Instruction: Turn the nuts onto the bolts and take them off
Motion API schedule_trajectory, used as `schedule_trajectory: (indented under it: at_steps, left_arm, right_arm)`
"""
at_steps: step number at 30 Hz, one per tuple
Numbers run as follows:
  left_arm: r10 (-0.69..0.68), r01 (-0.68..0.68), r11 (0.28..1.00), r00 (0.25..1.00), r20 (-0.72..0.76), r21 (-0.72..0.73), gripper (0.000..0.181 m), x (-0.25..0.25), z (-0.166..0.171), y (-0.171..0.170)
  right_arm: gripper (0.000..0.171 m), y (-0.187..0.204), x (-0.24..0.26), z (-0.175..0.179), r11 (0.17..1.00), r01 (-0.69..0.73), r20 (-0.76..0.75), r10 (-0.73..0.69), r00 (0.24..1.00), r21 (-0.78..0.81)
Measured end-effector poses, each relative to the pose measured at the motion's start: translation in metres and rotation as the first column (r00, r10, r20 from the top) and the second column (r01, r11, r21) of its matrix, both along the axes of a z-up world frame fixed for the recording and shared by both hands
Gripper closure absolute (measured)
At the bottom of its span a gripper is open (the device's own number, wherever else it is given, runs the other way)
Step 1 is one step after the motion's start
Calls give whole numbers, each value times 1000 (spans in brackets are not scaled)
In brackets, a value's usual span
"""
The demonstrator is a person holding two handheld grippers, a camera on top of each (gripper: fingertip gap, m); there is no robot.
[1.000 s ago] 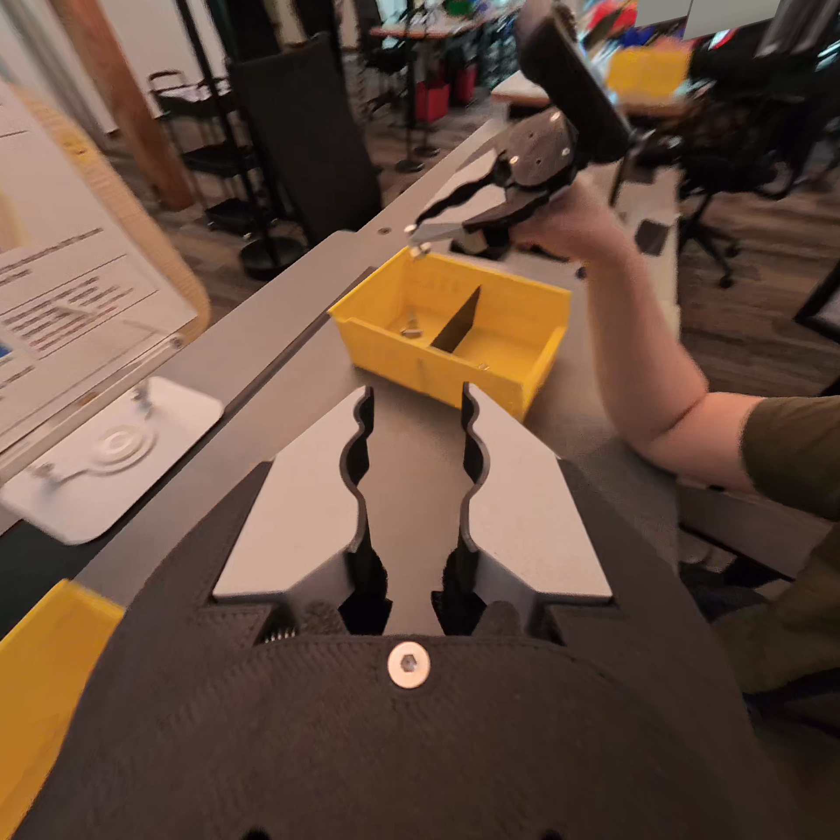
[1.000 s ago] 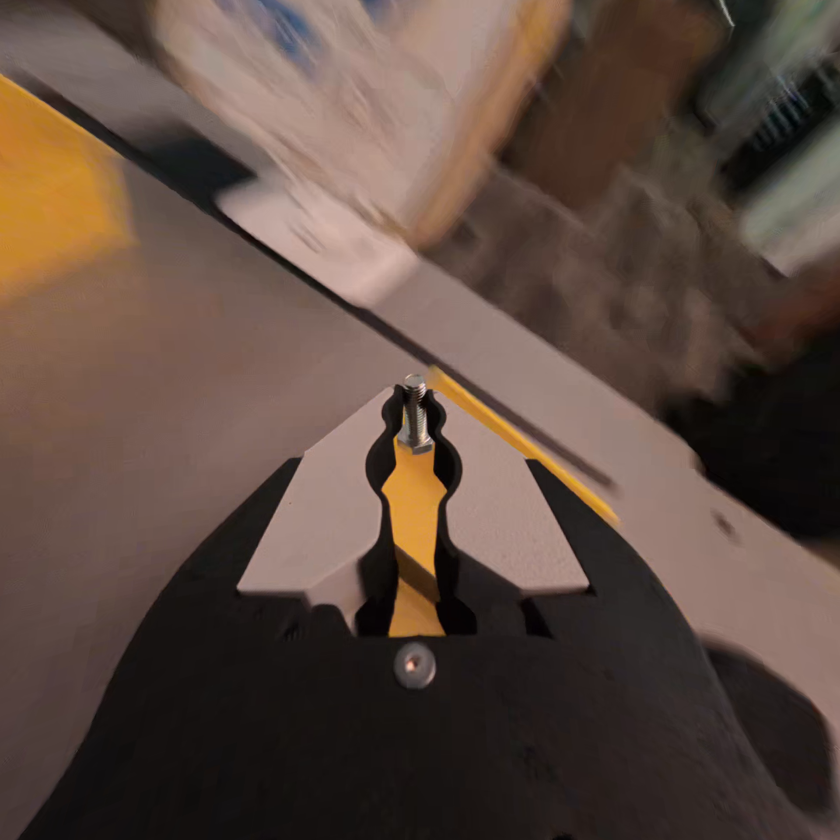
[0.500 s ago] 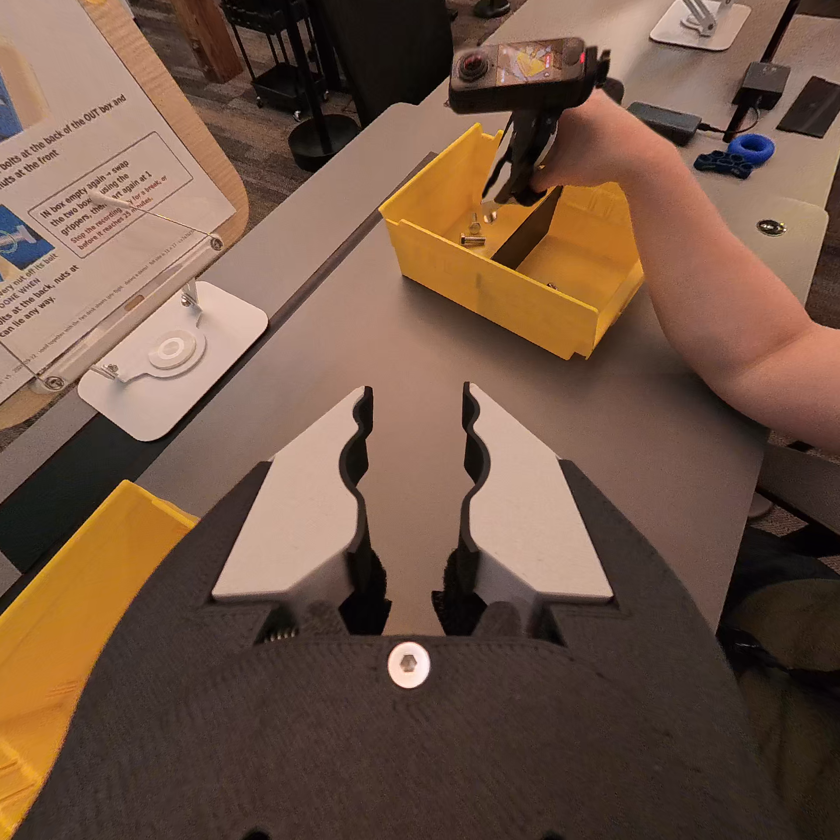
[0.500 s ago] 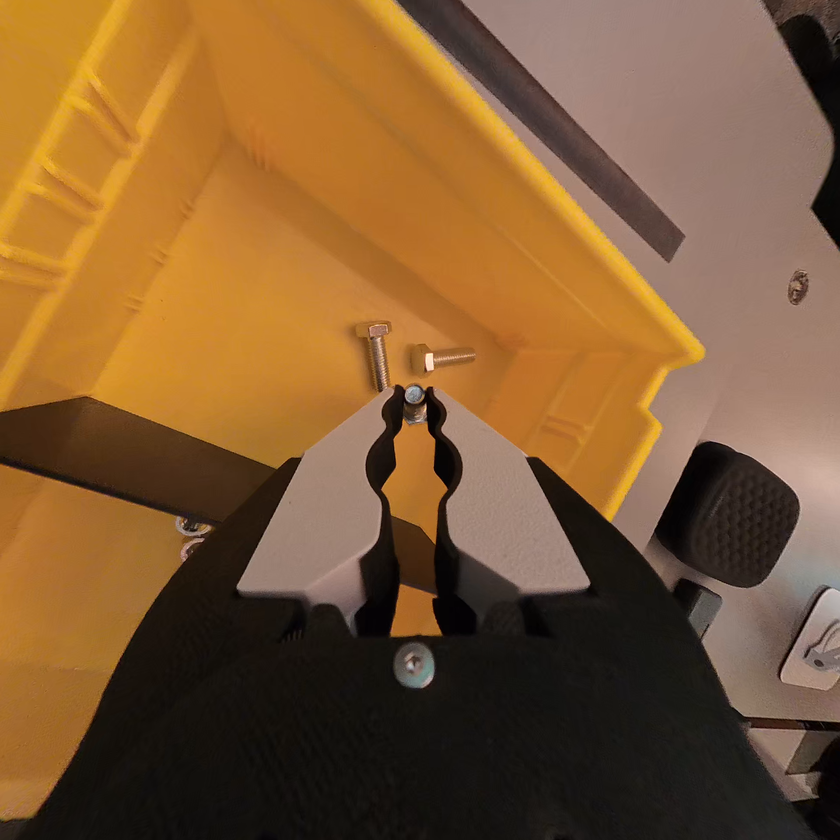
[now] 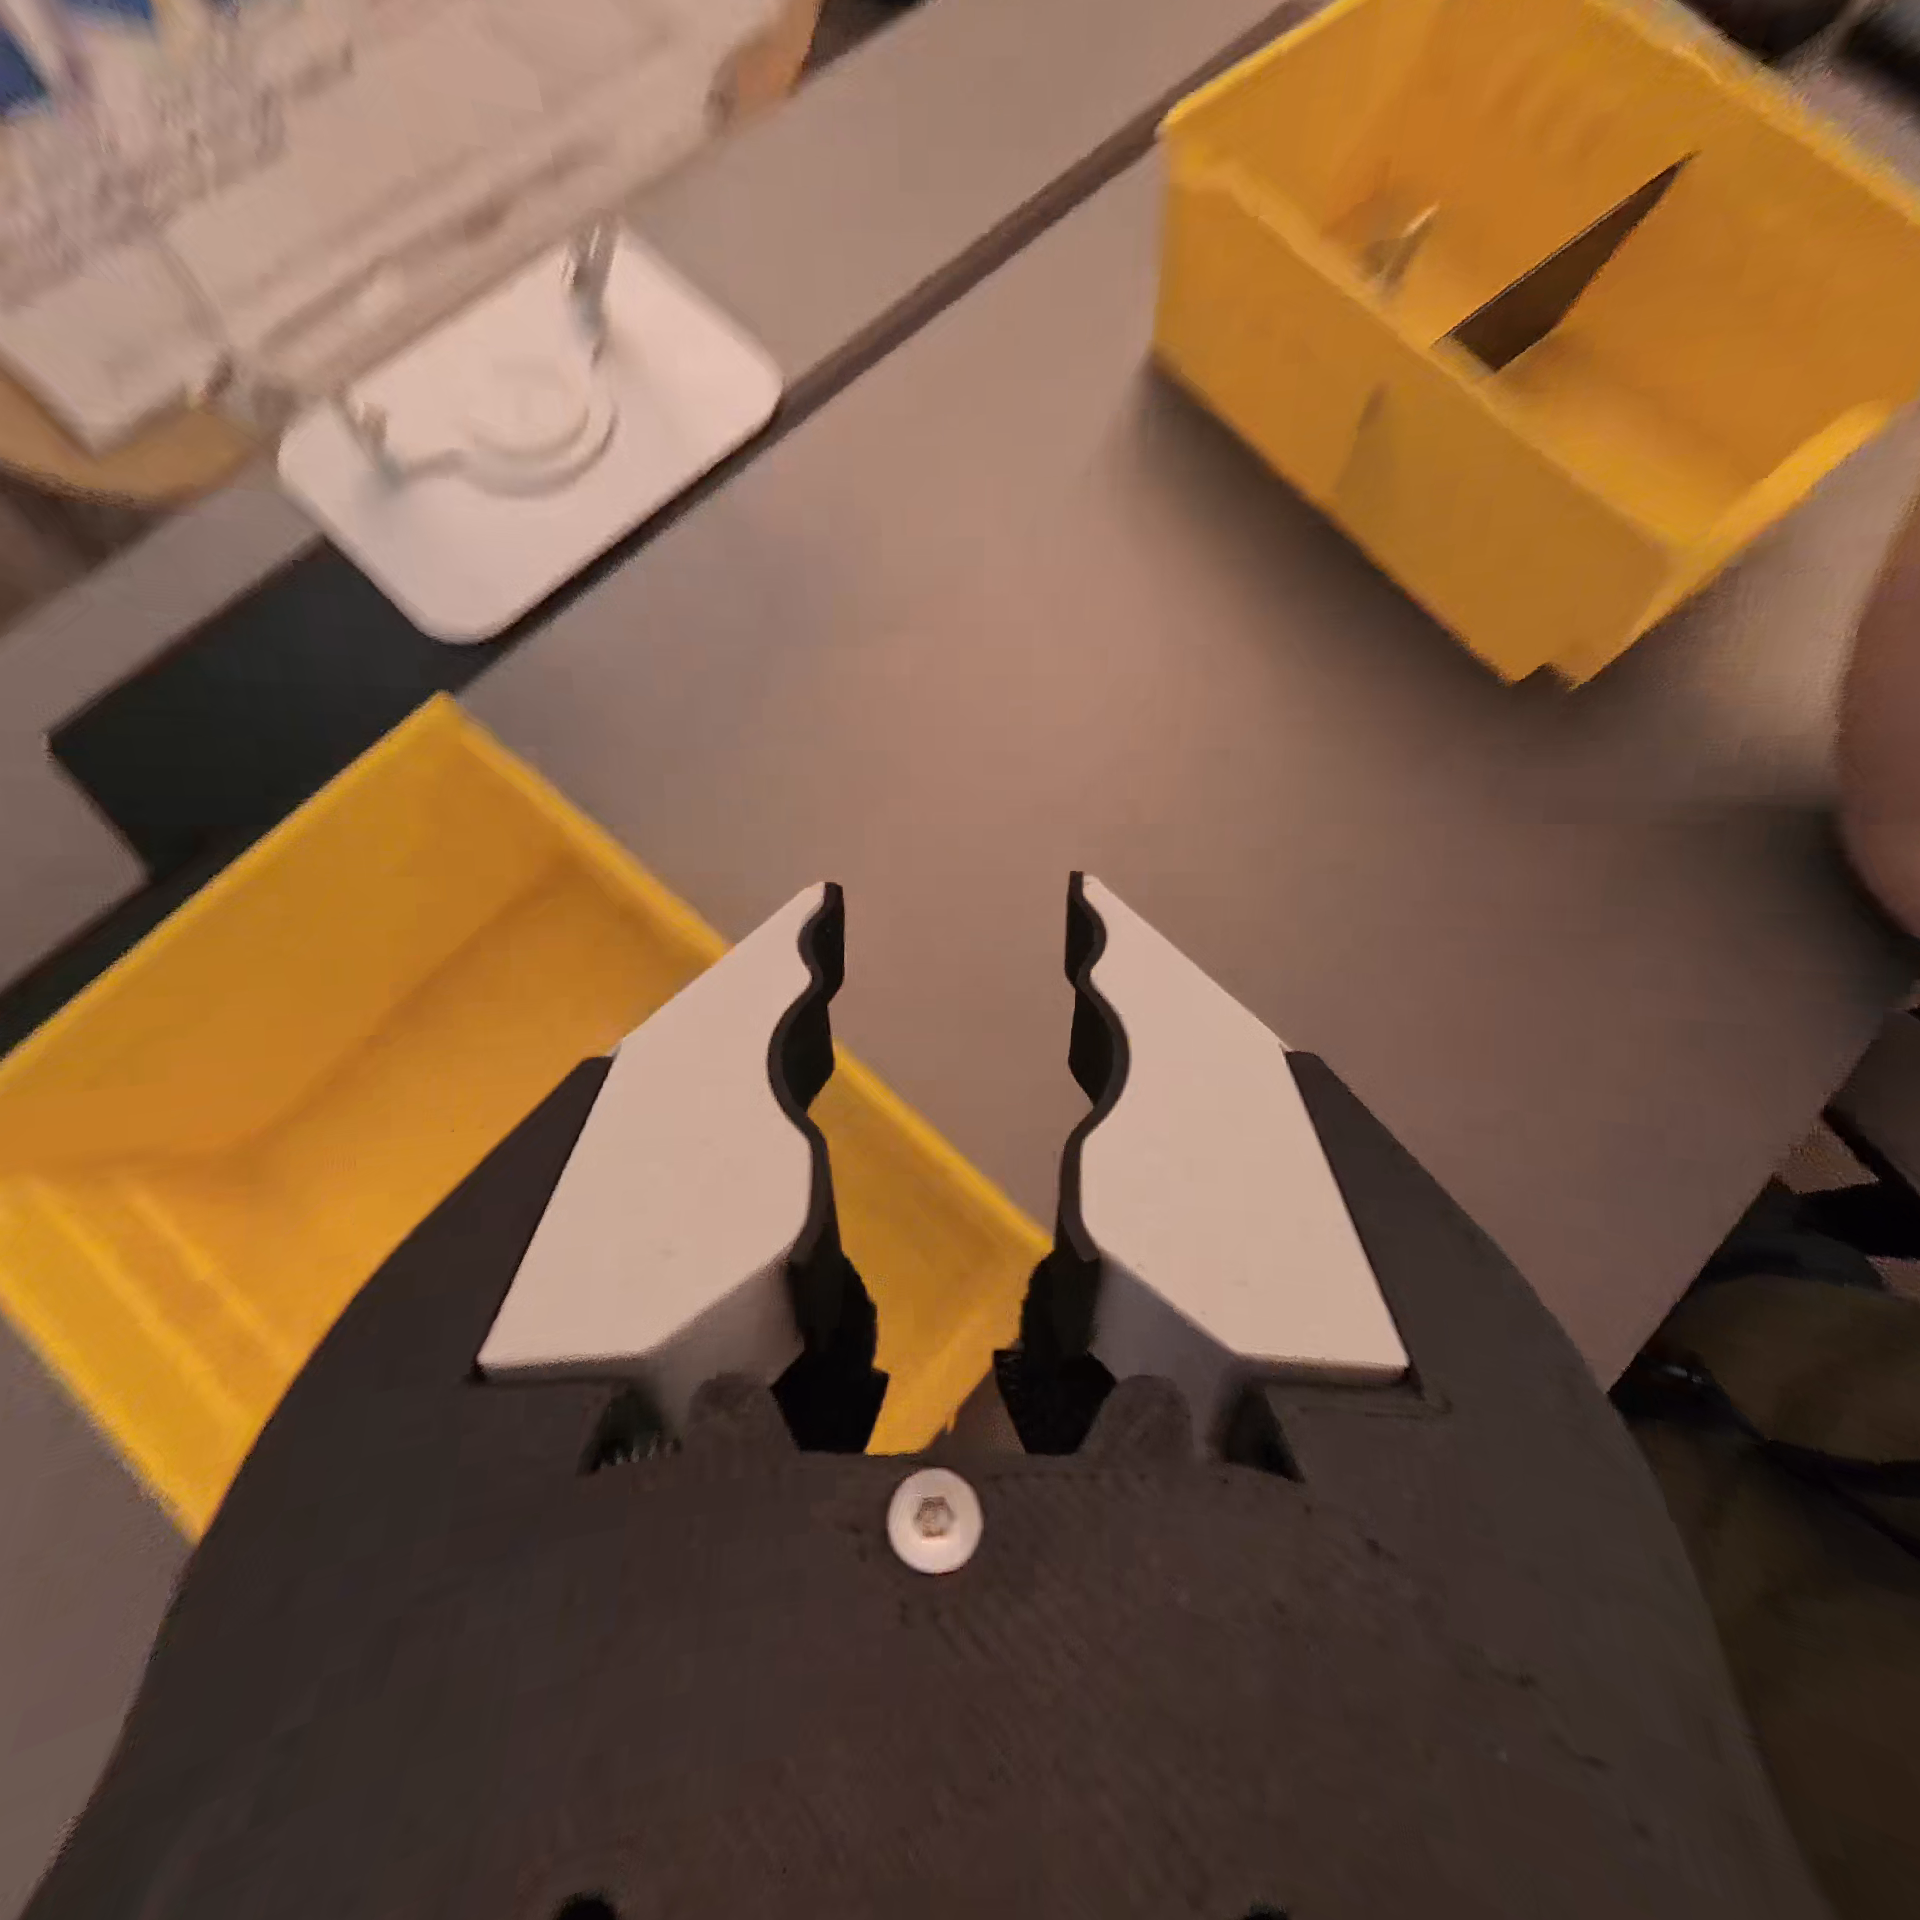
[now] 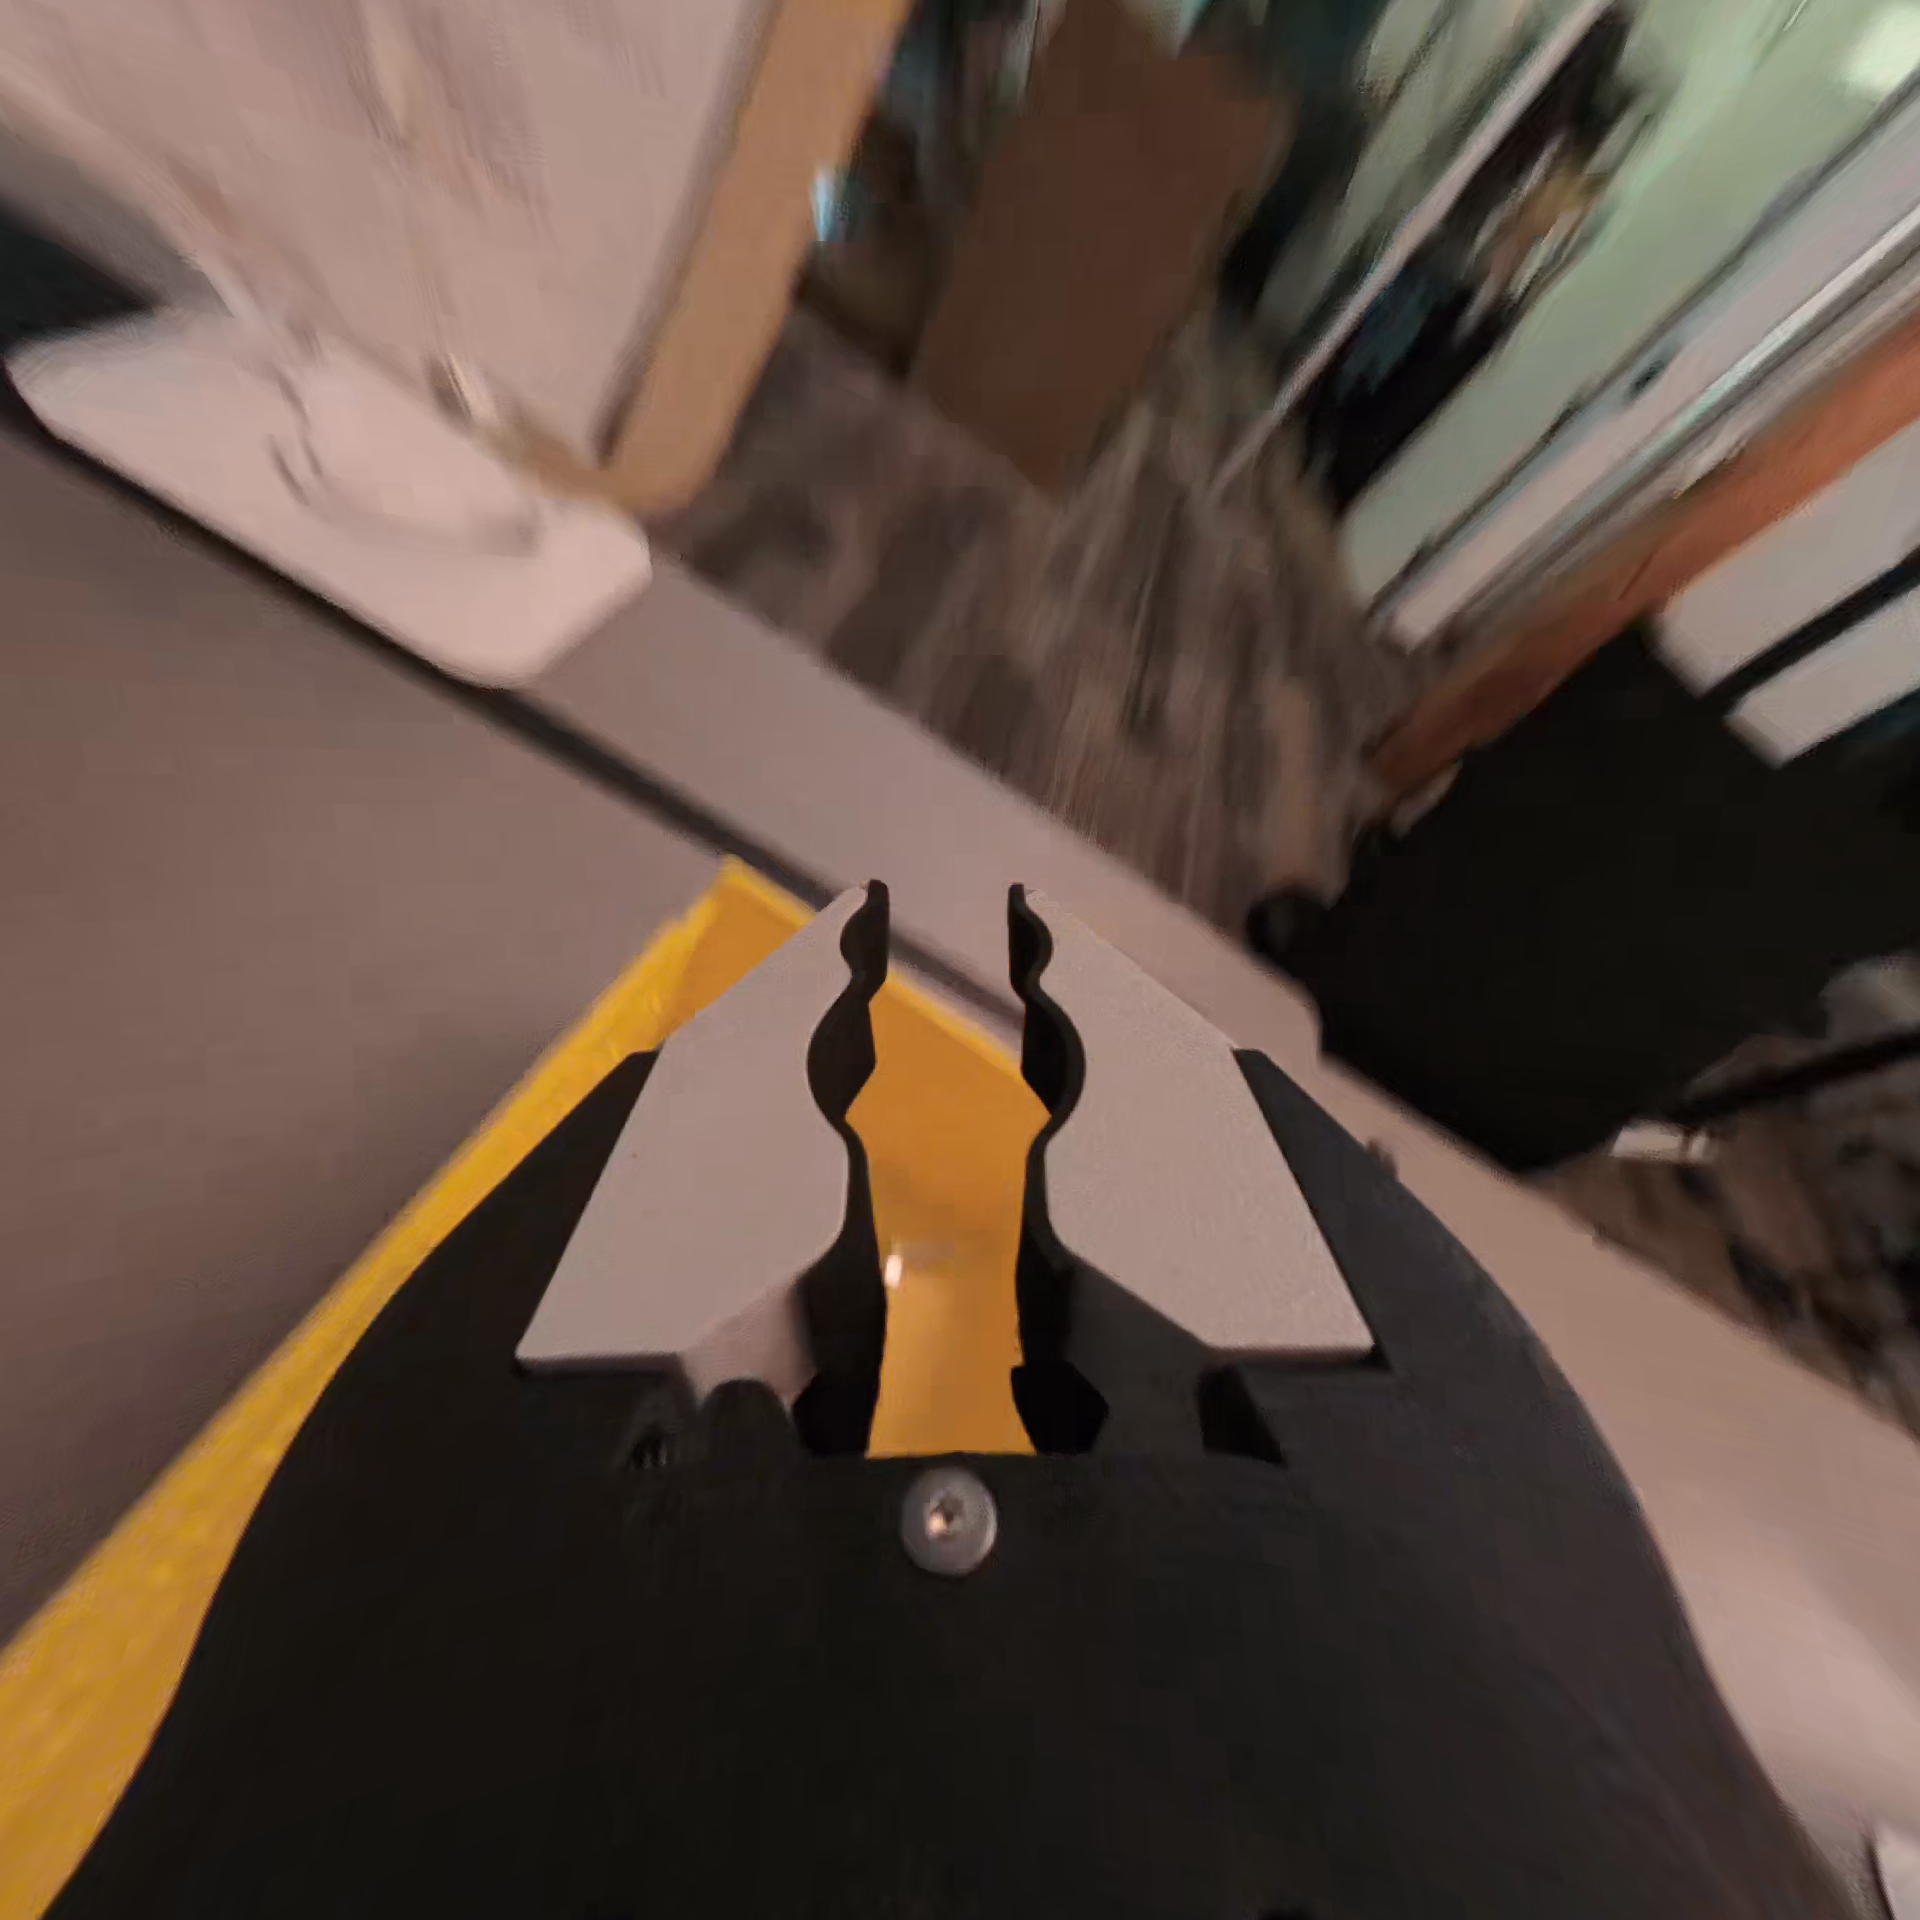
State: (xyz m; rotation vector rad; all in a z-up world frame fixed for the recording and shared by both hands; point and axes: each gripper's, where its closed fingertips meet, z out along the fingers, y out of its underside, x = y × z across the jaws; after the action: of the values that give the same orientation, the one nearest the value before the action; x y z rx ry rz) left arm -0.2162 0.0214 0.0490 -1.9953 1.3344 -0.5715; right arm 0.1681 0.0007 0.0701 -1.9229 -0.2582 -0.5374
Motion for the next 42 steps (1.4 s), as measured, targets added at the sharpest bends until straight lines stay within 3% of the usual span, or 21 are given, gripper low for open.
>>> schedule_trajectory:
  at_steps: [3, 6, 9, 13, 19, 30, 42]
  left_arm:
    - [142, -156, 985, 976, -163, -77, 142, -40, -35, 30]
    - [281, -336, 930, 910, -304, -148, 144, -75, -70, 61]
    - [325, -460, 844, 848, -418, -276, 148, -96, -109, 75]
    - [301, -508, 741, 835, -460, -438, 158, -93, -143, 80]
    - [250, -542, 685, 802, -542, -486, 155, -82, -176, 78]
    - [199, -577, 692, 730, -654, -433, 162, -79, -206, 81]
    - [151, -551, 716, 722, -675, -429, 172, -85, -208, 78]
  right_arm:
    - [149, -20, -47, 66, 962, -110, 79, 93, 992, 251]
    - [149, -42, -80, 96, 926, -177, 119, 145, 982, 333]
    - [149, -55, -100, 105, 917, -211, 146, 170, 975, 339]
    - [149, -59, -111, 107, 917, -224, 167, 177, 970, 328]
    - [149, -53, -113, 99, 933, -218, 179, 172, 969, 285]
    - [150, -47, -114, 84, 954, -219, 193, 180, 965, 206]
    - [150, -43, -115, 75, 962, -223, 191, 192, 963, 157]
